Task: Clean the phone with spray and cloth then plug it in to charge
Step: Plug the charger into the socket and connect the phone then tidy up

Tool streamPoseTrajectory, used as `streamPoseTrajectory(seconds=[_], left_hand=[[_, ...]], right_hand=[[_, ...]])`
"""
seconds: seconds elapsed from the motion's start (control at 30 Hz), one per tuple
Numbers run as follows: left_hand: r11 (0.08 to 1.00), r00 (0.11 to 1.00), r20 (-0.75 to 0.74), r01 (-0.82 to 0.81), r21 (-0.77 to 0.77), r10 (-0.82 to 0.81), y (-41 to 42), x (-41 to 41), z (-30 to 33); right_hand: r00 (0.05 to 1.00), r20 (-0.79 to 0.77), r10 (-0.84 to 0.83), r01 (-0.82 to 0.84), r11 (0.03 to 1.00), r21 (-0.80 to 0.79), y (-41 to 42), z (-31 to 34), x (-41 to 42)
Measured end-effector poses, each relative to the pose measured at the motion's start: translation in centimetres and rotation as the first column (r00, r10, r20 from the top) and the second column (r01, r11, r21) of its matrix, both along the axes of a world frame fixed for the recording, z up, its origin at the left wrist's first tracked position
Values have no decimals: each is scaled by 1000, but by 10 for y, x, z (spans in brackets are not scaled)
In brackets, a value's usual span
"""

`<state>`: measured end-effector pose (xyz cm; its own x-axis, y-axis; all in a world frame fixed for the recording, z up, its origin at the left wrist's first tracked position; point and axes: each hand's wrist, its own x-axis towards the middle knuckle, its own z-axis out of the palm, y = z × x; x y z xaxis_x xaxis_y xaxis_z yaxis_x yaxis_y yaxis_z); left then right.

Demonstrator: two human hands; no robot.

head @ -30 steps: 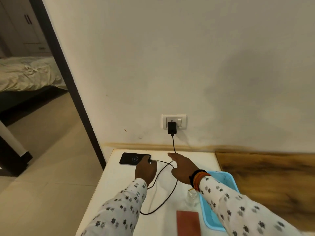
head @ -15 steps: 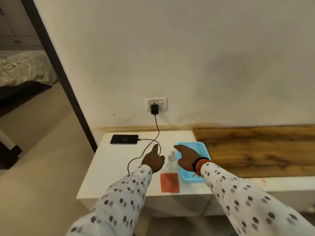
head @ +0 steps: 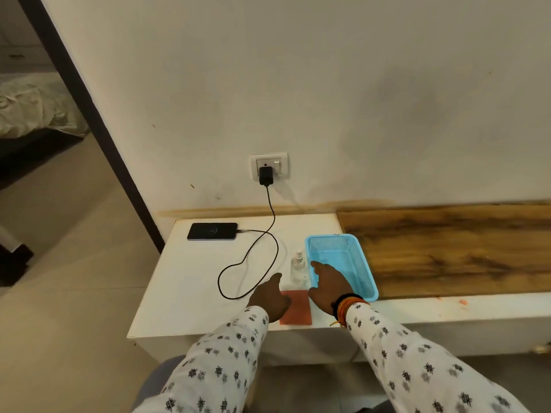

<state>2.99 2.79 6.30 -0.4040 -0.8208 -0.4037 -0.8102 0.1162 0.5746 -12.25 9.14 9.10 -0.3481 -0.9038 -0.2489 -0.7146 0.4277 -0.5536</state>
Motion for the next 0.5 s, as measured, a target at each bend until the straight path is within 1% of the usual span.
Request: streamPoseTrajectory(seconds=[0.1, 0.2, 0.3, 0.4, 0.5], left_hand=[[1000, 999, 49, 0, 1, 0, -4, -1, -13], [1000, 996, 91, 5, -9, -4, -6, -3, -26], [999, 995, 91, -37, -40, 40, -10, -7, -36], [997, 995, 88, -49, -55, 54, -15, -11, -41], [996, 994, 98, -50, -71, 57, -19, -14, -44]], right_hand=[[999, 22, -39, 40, 999, -33, -9, -9, -3], [998, 46, -42, 45, 997, -58, -16, -16, -5], [997, 65, -46, 53, 993, -107, -24, -24, -7], [993, 75, -88, 100, 980, -172, -34, -30, -9], [991, 96, -94, 110, 978, -176, -42, -34, -10]])
